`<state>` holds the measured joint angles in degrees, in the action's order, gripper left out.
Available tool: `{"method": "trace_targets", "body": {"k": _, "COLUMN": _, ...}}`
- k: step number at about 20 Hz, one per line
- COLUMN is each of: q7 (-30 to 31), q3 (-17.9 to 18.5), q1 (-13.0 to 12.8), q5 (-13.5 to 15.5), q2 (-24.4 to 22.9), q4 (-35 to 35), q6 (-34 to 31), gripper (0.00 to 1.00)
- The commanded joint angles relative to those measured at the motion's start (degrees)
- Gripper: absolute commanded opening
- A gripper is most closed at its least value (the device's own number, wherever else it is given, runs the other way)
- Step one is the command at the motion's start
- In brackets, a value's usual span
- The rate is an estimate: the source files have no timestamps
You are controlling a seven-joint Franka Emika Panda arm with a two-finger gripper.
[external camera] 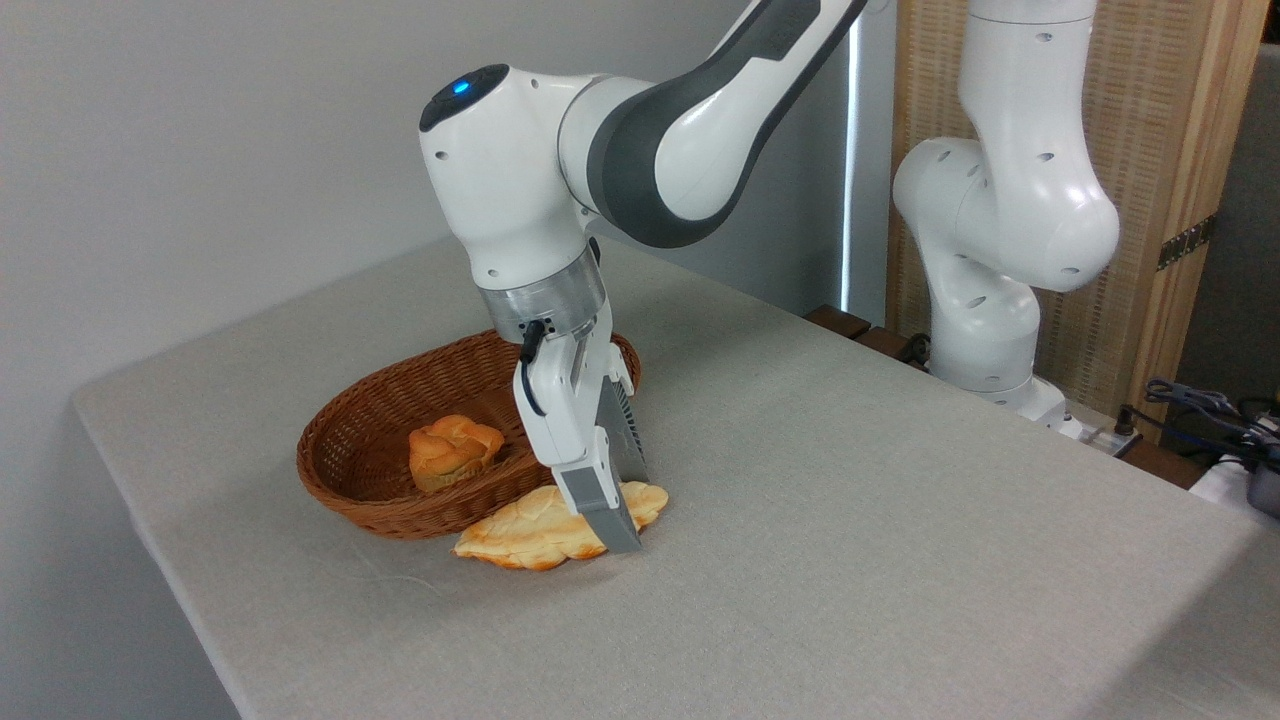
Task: Put bread into the basket
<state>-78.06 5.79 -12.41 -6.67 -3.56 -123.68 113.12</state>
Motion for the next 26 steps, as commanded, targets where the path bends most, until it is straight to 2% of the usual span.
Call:
{"method": "trace_targets", "body": {"k": 1, "q7": 0.9, "q3": 0.6, "q1": -0.7, "q5": 0.5, "q2": -0.3, "q4": -0.5, "q6": 1.8, "gripper": 1.0}}
{"method": "trace_targets", "body": {"k": 3, "q7": 1.2, "q3": 0.6, "q1": -0.7, "q5": 0.5, "q2": 0.0, "q4": -0.5, "q6": 1.8, "gripper": 0.99}}
{"method": "trace_targets", "body": {"k": 4, "q7": 1.4, "q3": 0.6, "q1": -0.7, "q5": 0.5, "q2": 0.0, "q4": -0.5, "q6": 1.8, "gripper": 0.88}}
{"method": "trace_targets", "body": {"k": 5, "q7": 1.4, "q3": 0.6, "q1": -0.7, "q5": 0.4, "q2": 0.1, "q4": -0.5, "q6": 1.8, "gripper": 0.71}}
{"method": "trace_targets", "body": {"k": 9, "q7": 1.3, "q3": 0.6, "q1": -0.7, "q5": 0.4, "q2": 0.3, "q4": -0.5, "q6": 1.8, "gripper": 0.46}}
{"method": "trace_targets", "body": {"k": 11, "q7": 1.2, "q3": 0.6, "q1": -0.7, "q5": 0.3, "q2": 0.3, "q4": -0.5, "q6": 1.7, "gripper": 0.38}}
{"method": "trace_targets", "body": {"k": 16, "q7": 1.2, "q3": 0.6, "q1": -0.7, "q5": 0.3, "q2": 0.3, "q4": -0.5, "q6": 1.5, "gripper": 0.28}}
{"method": "trace_targets", "body": {"k": 26, "q7": 1.3, "q3": 0.8, "q1": -0.7, "q5": 0.3, "q2": -0.7, "q4": -0.2, "q6": -0.9, "gripper": 0.25}}
